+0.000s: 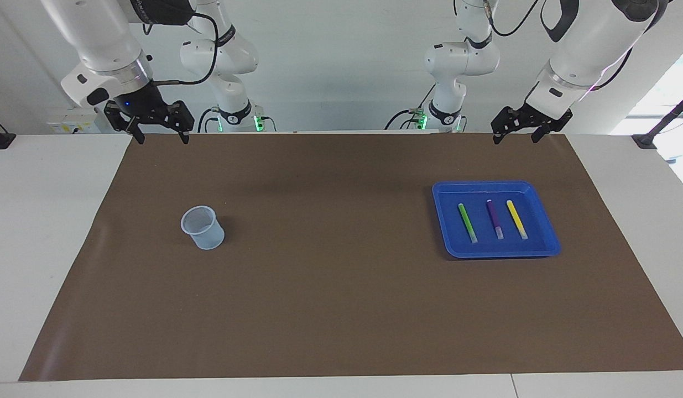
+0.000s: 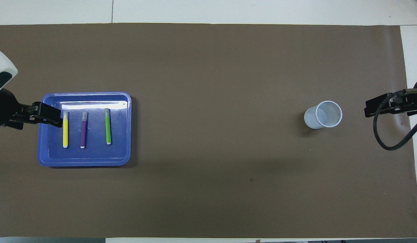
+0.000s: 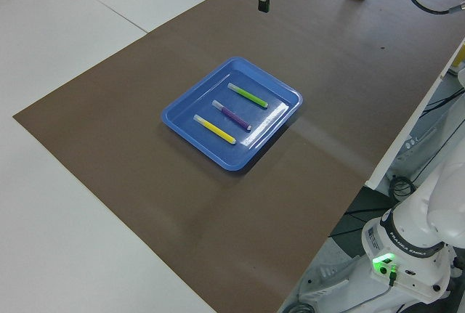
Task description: Transfer and insert pens with both arms
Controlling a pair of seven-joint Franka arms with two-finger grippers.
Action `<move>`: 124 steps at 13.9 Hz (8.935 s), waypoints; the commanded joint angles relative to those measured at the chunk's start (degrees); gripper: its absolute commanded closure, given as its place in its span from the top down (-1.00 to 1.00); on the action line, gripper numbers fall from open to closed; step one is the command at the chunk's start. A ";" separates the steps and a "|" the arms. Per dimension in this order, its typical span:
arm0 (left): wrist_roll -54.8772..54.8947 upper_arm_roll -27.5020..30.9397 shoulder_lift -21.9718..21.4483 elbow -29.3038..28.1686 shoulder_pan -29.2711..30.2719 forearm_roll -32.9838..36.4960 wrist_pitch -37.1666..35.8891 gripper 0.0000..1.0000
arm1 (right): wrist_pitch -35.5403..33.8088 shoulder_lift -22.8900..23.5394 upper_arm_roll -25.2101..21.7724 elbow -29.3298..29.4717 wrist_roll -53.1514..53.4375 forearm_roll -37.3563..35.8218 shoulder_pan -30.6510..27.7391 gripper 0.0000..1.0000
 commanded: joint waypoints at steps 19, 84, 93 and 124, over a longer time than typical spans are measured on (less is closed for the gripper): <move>19.94 7.71 5.36 -22.08 2.43 -0.61 31.46 1.00 | 1.12 -1.04 0.12 -1.98 -1.28 -0.88 -0.60 1.00; 9.98 8.51 12.58 -11.82 1.39 -0.69 22.11 -1.00 | 6.13 -1.84 0.30 -3.21 -0.93 4.29 -0.24 1.00; -36.23 8.07 5.47 -5.30 -9.26 -14.81 8.99 -1.00 | 13.05 -1.66 3.19 -3.47 7.41 27.24 1.16 1.00; -96.49 3.15 -14.40 -34.57 -27.28 -54.65 50.91 -1.00 | 38.20 -1.48 24.91 -14.37 24.04 34.02 3.18 0.98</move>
